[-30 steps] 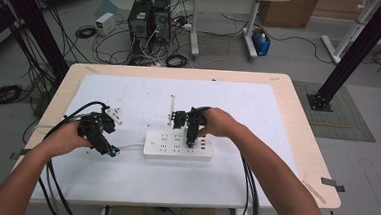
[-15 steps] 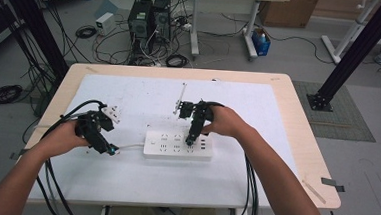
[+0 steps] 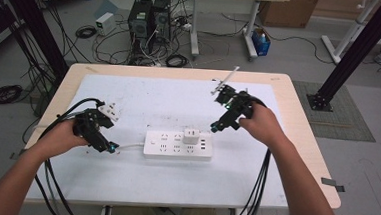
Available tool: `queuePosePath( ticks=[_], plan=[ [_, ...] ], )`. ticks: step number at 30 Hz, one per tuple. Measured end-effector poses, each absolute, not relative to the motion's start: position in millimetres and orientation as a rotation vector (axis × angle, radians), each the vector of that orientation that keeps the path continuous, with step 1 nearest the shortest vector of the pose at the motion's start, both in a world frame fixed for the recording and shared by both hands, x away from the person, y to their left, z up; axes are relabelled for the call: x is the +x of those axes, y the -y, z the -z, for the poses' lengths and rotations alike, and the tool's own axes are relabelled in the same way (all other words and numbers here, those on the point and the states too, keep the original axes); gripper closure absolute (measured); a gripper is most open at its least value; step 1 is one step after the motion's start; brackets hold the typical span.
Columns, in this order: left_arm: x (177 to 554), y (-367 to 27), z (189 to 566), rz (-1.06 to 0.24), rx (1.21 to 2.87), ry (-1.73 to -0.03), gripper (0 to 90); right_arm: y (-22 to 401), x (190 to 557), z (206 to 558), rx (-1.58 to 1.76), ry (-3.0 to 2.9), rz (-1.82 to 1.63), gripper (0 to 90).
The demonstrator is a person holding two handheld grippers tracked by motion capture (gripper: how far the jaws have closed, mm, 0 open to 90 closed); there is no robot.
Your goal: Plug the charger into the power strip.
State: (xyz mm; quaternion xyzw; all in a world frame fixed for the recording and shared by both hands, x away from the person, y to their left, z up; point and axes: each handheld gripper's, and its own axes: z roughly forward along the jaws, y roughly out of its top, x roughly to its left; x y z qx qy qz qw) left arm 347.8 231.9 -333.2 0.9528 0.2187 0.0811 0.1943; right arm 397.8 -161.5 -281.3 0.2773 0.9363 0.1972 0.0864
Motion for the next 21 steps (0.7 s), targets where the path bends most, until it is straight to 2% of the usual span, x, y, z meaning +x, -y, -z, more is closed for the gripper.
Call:
queuePosePath(
  ticks=[9, 21],
  plan=[
    [350.6, -232.4, 327.0, -0.258, 2.658, -0.613, 21.3, 231.6, 362.6, 260.5, 1.023, -2.646, -0.593, 12.4],
    [348.4, -232.2, 325.2, -0.300, 2.656, -0.649, 21.3, 261.7, 340.6, 266.9, 1.092, -2.587, -0.603, 12.4]
  ],
)
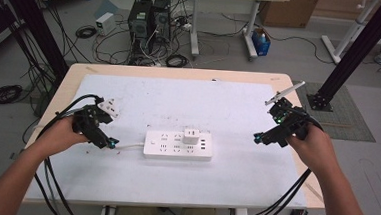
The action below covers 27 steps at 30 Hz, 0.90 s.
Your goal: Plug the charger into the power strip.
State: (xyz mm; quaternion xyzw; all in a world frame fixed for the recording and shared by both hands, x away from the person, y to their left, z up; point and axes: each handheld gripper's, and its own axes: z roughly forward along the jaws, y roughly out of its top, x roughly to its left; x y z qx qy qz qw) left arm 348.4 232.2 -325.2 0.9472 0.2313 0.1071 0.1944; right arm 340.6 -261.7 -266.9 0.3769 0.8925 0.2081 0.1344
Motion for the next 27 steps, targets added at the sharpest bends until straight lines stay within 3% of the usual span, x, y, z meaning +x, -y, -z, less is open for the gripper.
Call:
queuePosePath(
  ticks=[27],
  plan=[
    [344.8, -241.1, 332.4, -0.287, 2.635, -0.691, 21.3, 264.5, 338.2, 285.9, 1.125, -2.581, -0.599, 12.4]
  ],
)
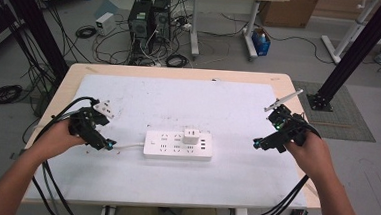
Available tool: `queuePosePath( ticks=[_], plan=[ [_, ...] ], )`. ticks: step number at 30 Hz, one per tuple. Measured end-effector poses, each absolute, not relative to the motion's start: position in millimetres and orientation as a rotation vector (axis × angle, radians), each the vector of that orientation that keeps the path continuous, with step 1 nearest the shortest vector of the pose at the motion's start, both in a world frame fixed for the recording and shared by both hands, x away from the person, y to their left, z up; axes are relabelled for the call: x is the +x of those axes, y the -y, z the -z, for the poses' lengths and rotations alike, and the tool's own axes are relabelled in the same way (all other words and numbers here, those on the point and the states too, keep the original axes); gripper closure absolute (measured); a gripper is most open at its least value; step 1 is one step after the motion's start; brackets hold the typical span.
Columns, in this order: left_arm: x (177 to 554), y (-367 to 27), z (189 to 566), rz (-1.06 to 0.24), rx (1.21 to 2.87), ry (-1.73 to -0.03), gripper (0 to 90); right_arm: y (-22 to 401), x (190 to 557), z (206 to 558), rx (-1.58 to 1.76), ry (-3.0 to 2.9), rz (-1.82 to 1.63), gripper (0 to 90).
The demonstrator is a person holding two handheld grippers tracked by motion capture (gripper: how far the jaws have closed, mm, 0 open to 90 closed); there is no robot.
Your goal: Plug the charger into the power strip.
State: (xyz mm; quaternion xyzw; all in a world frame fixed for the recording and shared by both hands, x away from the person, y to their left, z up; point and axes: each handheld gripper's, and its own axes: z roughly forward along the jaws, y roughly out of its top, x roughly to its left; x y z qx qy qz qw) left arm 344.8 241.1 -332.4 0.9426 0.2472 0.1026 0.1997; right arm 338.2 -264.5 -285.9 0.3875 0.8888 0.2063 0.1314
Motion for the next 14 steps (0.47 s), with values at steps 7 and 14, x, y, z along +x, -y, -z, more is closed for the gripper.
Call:
queuePosePath(
  ticks=[7, 14],
  plan=[
    [345.1, -239.1, 331.1, -0.290, 2.634, -0.684, 21.3, 265.3, 337.1, 285.6, 1.125, -2.576, -0.597, 12.4],
    [346.7, -237.3, 332.0, -0.288, 2.633, -0.680, 21.3, 267.1, 335.4, 286.4, 1.138, -2.575, -0.593, 12.4]
  ],
)
